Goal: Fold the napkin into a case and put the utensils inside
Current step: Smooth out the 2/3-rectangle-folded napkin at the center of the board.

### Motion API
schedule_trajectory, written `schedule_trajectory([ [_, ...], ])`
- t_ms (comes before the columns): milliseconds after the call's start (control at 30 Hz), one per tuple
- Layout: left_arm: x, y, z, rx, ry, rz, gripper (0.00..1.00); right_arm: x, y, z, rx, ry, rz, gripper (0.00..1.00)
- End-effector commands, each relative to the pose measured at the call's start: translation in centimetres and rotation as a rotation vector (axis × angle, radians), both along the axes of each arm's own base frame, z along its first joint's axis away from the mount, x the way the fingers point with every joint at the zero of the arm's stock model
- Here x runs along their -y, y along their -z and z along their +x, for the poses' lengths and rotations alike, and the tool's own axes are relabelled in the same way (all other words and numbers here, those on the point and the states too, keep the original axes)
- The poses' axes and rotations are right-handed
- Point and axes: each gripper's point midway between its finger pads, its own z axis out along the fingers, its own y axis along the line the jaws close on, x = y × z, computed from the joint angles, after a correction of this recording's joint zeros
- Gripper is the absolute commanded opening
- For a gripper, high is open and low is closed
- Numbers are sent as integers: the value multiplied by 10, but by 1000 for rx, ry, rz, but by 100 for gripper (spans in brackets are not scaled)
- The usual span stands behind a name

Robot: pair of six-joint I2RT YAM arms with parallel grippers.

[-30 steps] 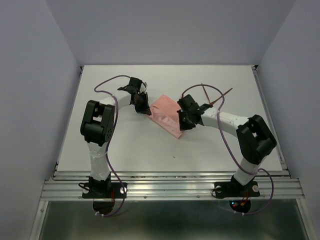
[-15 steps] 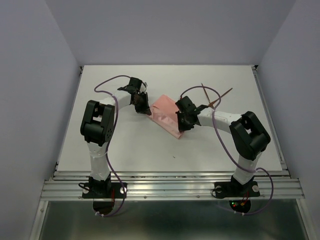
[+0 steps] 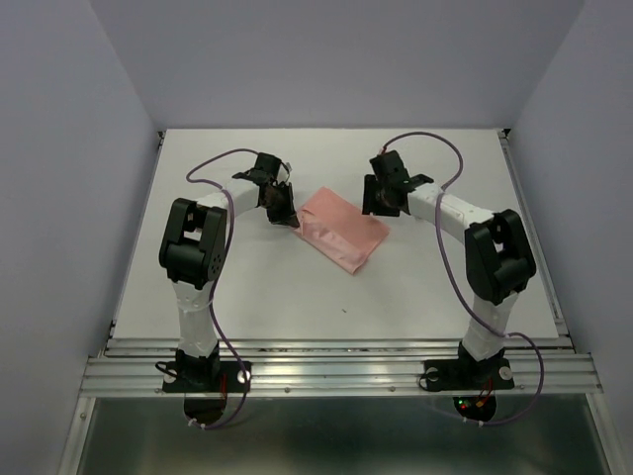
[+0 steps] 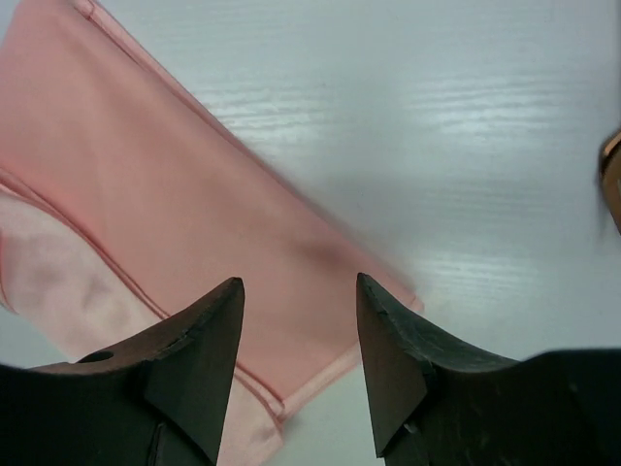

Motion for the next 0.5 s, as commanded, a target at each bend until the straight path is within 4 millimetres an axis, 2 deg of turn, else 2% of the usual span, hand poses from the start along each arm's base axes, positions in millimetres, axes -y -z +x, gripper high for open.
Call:
schedule_trajectory([
  [0,2,-25,14,56,-7,-23,0,2,16,22,-3,2,-65,56],
  [33,2,-26,15,58,-7,-23,0,4,28,23,-25,6,-84,56],
  [100,4,-26,17,55,-5,-26,0,2,35,27,-34,-5,-93,56],
  [167,4,-23,17,46,-5,-24,0,0,51,23,-72,-18,-96,55],
  [267,4,-21,20,43,-6,-20,0,-1,65,13,-109,-31,-84,52],
  [300,4,-20,20,37,-6,-18,0,0,74,3,-134,-44,-76,49],
  [367,3,-17,19,31,-2,-12,0,2,70,-3,-119,-40,-64,45],
  [400,3,-18,19,32,-1,-10,0,2,76,-15,-137,-47,-74,45],
  [467,3,-17,19,31,2,-7,0,2,76,-25,-146,-45,-74,43],
])
